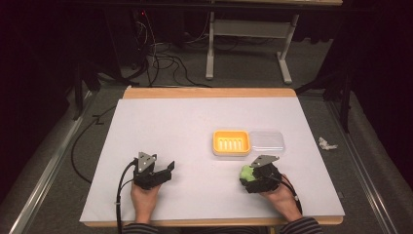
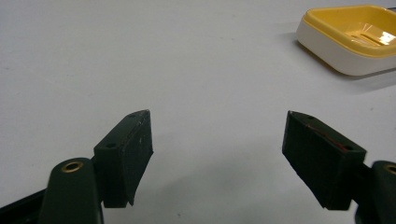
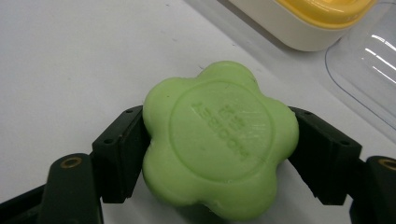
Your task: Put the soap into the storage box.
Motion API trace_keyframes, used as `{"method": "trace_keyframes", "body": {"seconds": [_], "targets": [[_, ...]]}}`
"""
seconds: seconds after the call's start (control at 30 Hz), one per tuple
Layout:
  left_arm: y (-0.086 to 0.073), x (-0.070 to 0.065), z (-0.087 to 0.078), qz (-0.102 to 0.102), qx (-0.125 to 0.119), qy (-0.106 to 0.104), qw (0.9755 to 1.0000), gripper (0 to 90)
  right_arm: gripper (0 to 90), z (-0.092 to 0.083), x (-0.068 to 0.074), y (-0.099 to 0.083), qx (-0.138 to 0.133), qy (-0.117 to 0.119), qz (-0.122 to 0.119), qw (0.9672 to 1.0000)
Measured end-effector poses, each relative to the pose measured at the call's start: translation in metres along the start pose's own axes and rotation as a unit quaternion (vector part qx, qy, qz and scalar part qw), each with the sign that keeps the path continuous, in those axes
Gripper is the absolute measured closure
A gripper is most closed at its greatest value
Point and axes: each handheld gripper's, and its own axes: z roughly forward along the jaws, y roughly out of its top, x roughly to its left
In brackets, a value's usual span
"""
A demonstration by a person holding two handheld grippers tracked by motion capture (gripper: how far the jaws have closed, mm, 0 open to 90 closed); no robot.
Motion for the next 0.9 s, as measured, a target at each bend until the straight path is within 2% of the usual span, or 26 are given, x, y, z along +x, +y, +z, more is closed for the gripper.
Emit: {"method": "trace_keyframes", "body": {"seconds": [0.07,0.3,0.4,0.47,0.57,0.9], "targets": [[0.0,0.0,0.0,-0.001,0.001,0.0,1.0,25.0,26.1,0.0,0.001,-0.001,-0.003,-0.004,-0.005,1.0],[-0.001,-0.001,0.0,0.003,0.003,-0.003,1.0,24.9,26.5,-0.001,-0.002,-0.001,-0.003,0.007,-0.002,1.0],[-0.001,-0.001,0.0,0.002,0.003,-0.003,1.0,24.9,26.6,-0.002,-0.002,-0.001,-0.006,0.005,-0.007,0.9999],[-0.001,-0.001,0.0,0.003,0.003,-0.003,1.0,24.9,26.9,-0.005,-0.001,-0.001,-0.019,-0.003,-0.013,0.9997],[-0.001,-0.001,0.0,0.004,0.005,-0.002,1.0,24.9,27.3,-0.013,-0.003,-0.001,-0.048,0.002,-0.006,0.9988],[-0.002,-0.003,-0.001,0.008,0.004,-0.012,0.9999,24.3,27.4,-0.026,-0.016,0.0,-0.067,0.012,0.01,0.9976]]}}
